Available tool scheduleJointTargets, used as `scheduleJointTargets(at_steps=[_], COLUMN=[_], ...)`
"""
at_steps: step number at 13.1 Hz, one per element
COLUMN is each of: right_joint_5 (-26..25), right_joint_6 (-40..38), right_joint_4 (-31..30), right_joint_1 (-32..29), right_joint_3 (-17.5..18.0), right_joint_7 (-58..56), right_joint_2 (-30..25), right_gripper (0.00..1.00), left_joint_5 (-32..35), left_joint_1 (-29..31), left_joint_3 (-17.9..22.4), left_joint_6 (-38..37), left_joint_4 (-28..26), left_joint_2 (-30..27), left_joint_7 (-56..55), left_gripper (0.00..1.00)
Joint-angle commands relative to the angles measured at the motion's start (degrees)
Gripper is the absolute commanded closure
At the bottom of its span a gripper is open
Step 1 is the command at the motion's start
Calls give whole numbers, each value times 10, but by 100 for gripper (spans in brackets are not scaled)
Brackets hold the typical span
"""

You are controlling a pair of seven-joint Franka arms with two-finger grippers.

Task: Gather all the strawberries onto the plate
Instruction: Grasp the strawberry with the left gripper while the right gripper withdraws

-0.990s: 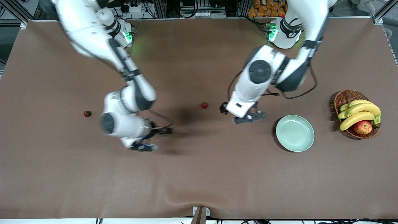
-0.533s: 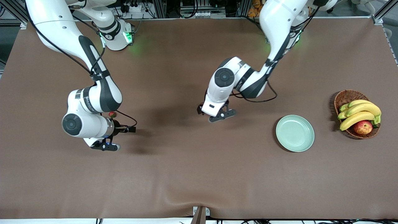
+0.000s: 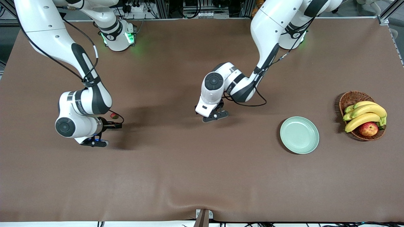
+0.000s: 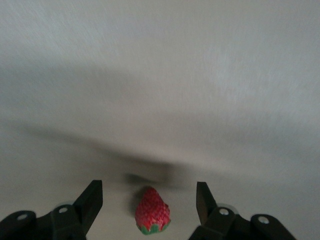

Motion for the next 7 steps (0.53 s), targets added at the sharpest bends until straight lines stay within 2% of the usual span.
scheduleJointTargets(at_steps=[1,2,4,5,6,7], right_joint_5=[-16,-16,-16,-16,-16,-16], right_joint_6=[6,6,3,0,-5,-12], right_joint_4=[-24,-27,-38,-41,-44,-46], right_joint_1=[-13,-15,-26,-27,-28,-28], right_joint_3=[11,11,11,11,11,11], right_joint_7=[-2,-2,-10,-13,-13,-13], right_joint_2=[-8,-5,-3,-3,-3,-3], right_gripper=[0,0,0,0,2,7], left_joint_5=[12,12,14,14,14,14], left_joint_1=[-18,-18,-17,-17,-17,-12], left_joint_3=[5,5,5,5,5,5], left_joint_6=[2,2,2,2,2,0], left_joint_4=[14,14,14,14,14,14], left_joint_2=[18,19,17,16,14,10], left_joint_7=[-18,-18,-16,-16,-16,-14], left_gripper=[28,31,47,65,93,100])
